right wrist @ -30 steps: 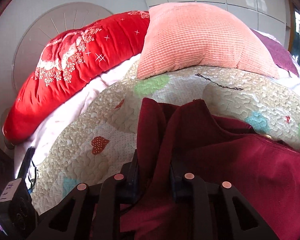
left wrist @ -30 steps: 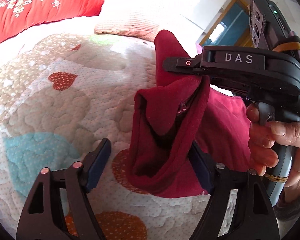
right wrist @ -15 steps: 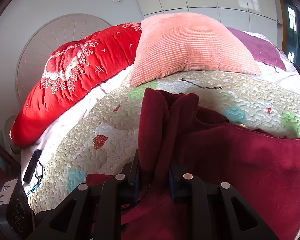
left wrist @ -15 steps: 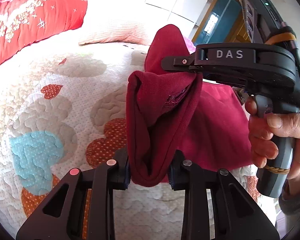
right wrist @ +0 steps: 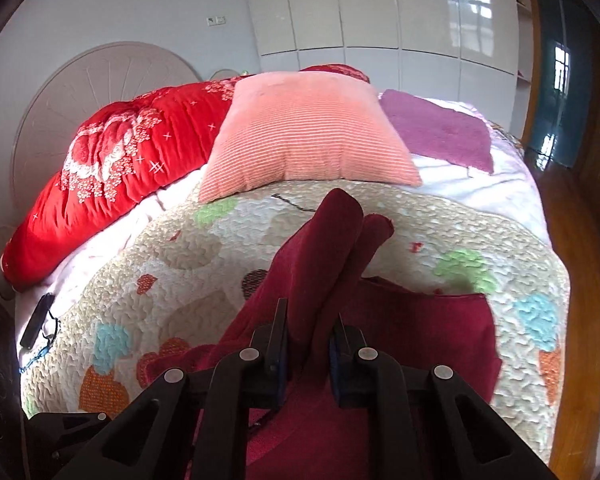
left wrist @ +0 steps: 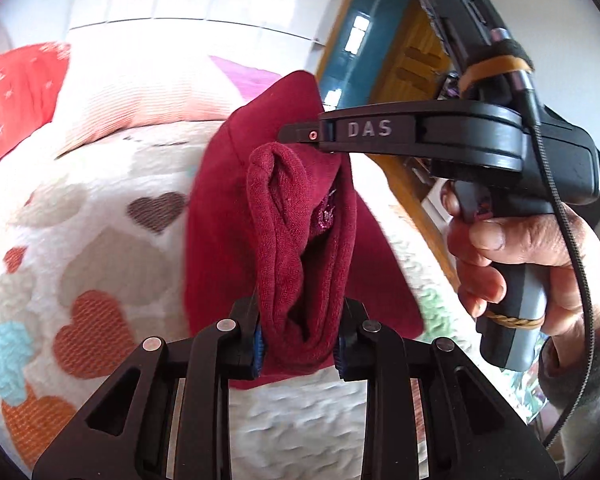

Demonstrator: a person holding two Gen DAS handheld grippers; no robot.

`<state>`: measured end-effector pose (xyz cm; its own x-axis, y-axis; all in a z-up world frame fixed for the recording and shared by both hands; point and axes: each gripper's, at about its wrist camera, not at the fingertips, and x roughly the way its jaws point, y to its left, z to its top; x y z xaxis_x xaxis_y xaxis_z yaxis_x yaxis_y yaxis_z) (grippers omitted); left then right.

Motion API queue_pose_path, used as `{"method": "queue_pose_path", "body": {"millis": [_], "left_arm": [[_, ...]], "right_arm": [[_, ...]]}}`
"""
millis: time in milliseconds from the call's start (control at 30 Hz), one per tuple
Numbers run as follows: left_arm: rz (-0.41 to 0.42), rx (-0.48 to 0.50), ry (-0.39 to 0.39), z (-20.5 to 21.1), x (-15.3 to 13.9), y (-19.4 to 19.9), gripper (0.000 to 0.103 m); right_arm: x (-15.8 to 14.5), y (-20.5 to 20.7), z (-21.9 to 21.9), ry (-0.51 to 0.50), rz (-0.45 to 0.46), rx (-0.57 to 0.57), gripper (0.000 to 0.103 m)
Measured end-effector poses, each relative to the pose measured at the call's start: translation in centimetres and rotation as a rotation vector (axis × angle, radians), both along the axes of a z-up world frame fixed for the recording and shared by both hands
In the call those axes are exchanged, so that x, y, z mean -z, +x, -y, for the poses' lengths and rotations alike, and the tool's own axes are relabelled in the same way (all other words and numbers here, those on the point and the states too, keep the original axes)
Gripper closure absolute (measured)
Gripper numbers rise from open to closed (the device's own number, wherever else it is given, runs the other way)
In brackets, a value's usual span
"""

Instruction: Fold small clothes

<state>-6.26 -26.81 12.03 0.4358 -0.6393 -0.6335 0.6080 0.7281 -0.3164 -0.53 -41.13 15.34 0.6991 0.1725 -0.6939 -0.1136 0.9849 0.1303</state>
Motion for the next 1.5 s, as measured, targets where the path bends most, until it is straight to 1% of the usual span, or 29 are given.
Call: {"method": "queue_pose_path", "body": {"millis": [133,167,233,267,333,400,433,467,500,567,600,633,667,700,733,833,900,933,967,1000,1033,1067,1100,1133,1200,1267,1333,1433,1500], "left_arm": [[0.007,0.075,0.026,4.7,0.8,-0.3,0.079],[0.004,0.089,0.039,5.7,1.3,-0.3,0.079],[-0.008,0.116,0.064,7.6,2.4,-0.2,0.079],[-0.025,0.129,0.072,8.2,2.7,0.3,0.079],[-0.077,0.145,0.085,8.7,3.6,0.6,0.079],[-0.111,0.172,0.086,8.0,3.9,0.7,0.079],[-0.109,0.18,0.087,7.4,3.7,0.7,0.079],[-0.098,0.185,0.085,6.5,3.1,0.6,0.078],[-0.084,0.192,0.075,5.5,2.5,0.4,0.078],[-0.036,0.184,0.084,3.7,1.9,-0.2,0.078],[-0.003,0.173,0.093,2.8,1.6,-0.2,0.078],[0.029,0.158,0.106,2.0,1.4,-0.3,0.076],[0.054,0.139,0.122,1.4,1.4,-1.4,0.072],[0.073,0.119,0.139,1.1,1.7,-2.5,0.07],[0.081,0.101,0.157,0.8,2.1,-2.2,0.07],[0.035,0.061,0.183,1.2,3.8,-0.9,0.07],[0.015,0.053,0.181,2.4,4.3,-1.0,0.07],[0.009,0.048,0.184,2.2,4.7,-0.9,0.07],[0.007,0.044,0.188,2.2,5.0,-0.9,0.07],[0.008,0.041,0.193,2.2,5.1,-1.0,0.07],[0.013,0.039,0.201,2.4,5.3,-1.0,0.07],[0.015,0.039,0.206,2.4,5.6,-0.8,0.07],[0.015,0.039,0.21,2.3,5.7,-0.6,0.069],[0.012,0.042,0.208,2.2,5.8,-0.6,0.069],[0.01,0.051,0.199,1.8,6.1,-0.6,0.069],[-0.002,0.052,0.197,1.9,6.3,-0.6,0.063],[-0.016,0.054,0.216,2.2,6.7,-0.6,0.062],[0.025,0.05,0.231,2.1,5.8,-1.6,0.062],[0.061,0.043,0.229,1.8,5.0,-1.9,0.062]], "right_arm": [[1.2,-0.9,4.5,-0.016,-0.018,0.062,0.089],[1.9,-0.9,5.3,-0.032,-0.028,0.076,0.089],[4.0,-0.3,6.3,-0.111,-0.061,0.103,0.089],[5.3,0.0,6.8,-0.116,-0.089,0.118,0.089],[7.8,0.6,8.1,-0.073,-0.148,0.134,0.089],[8.9,0.3,9.5,-0.003,-0.148,0.16,0.087],[8.8,-0.1,10.2,0.04,-0.137,0.175,0.085],[8.5,-0.5,10.7,0.063,-0.131,0.191,0.08],[8.0,-1.1,11.0,0.067,-0.123,0.204,0.08],[6.8,-2.7,11.1,0.076,-0.106,0.203,0.078],[6.3,-3.5,10.8,0.099,-0.099,0.191,0.078],[5.9,-4.5,10.7,0.129,-0.097,0.179,0.077],[5.6,-5.4,10.5,0.157,-0.099,0.175,0.069],[5.5,-6.4,10.4,0.182,-0.096,0.177,0.06],[5.3,-7.4,10.3,0.208,-0.084,0.176,0.058],[5.2,-9.2,9.6,0.31,-0.055,0.142,0.058],[5.6,-9.4,8.8,0.404,-0.048,0.107,0.058],[5.9,-9.4,8.1,0.426,-0.058,0.086,0.058],[6.1,-9.3,7.3,0.422,-0.067,0.066,0.058],[6.3,-9.2,6.4,0.382,-0.07,0.052,0.058],[6.6,-9.2,5.6,0.321,-0.069,0.052,0.058],[7.0,-9.3,5.1,0.261,-0.075,0.064,0.071],[7.4,-9.7,5.2,0.234,-0.078,0.091,0.089],[7.8,-10.3,5.7,0.251,-0.071,0.113,0.094],[8.9,-11.6,7.0,0.307,-0.066,0.138,0.096],[11.0,-12.3,7.8,0.344,-0.104,0.16,0.097],[12.1,-12.8,8.0,0.396,-0.116,0.167,0.097],[10.6,-13.9,8.2,0.403,-0.089,0.172,0.097],[9.1,-14.6,8.7,0.407,-0.048,0.189,0.097]]}}
